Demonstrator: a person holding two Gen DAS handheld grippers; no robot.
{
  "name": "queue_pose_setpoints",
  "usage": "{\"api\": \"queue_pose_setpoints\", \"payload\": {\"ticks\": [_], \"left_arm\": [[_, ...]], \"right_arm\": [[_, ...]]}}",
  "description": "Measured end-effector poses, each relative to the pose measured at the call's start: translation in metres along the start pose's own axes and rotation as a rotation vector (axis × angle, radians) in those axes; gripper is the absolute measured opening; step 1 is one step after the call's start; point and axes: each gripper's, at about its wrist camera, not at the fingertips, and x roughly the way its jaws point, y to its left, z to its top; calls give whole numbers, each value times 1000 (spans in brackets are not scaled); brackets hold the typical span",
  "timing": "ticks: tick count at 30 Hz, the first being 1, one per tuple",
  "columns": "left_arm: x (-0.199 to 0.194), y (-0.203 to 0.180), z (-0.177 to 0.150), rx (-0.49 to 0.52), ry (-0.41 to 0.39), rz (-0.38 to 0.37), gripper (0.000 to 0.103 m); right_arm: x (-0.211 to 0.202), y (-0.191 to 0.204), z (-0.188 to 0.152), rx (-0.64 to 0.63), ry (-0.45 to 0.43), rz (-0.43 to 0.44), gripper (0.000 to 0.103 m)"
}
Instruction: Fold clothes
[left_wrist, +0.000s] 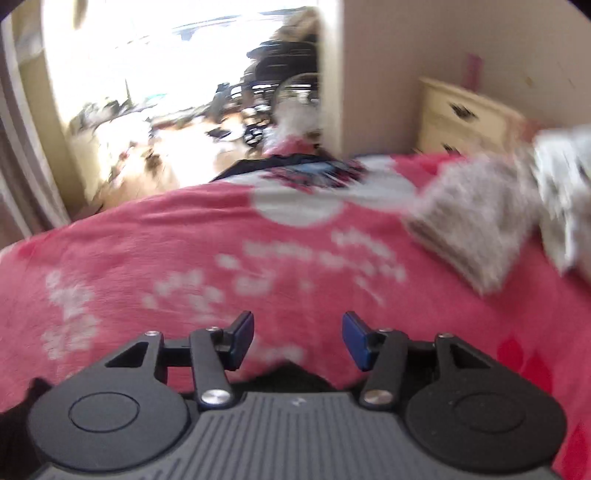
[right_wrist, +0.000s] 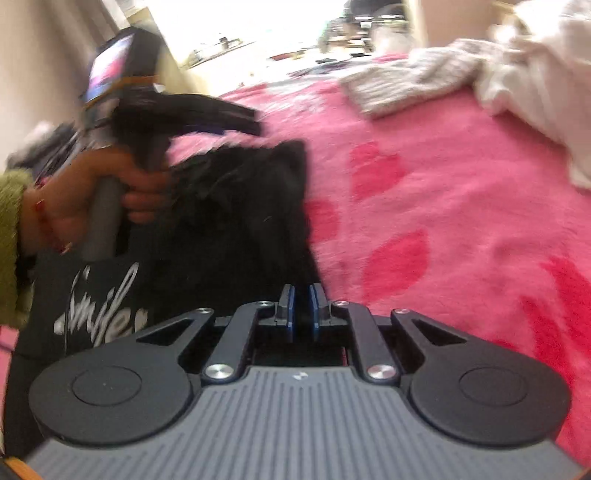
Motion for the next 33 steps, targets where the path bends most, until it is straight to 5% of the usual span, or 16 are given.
{"api": "queue_pose_setpoints", "payload": {"ticks": [4,10,17,24,29,33], "left_arm": [[-52,59,27,-27,-16,5,55],[-175,173,47,-51,-115,47,58],[-301,294,-15,-93,-108,173,63],[-312,364,-141,-297,61,154,63],[-285,343,-200,-302,177,52,59],[-264,328,-218,-284,182,111,59]], "right_arm": [[-20,11,13,53,-38,18,10],[-19,70,26,-42,5,38,10],[-23,160,49,-96,79,164,11],[-5,284,86,-230,205,340,24],[33,379,100,-269,319,434,26],[84,444,93,-277,411,429,27]]}}
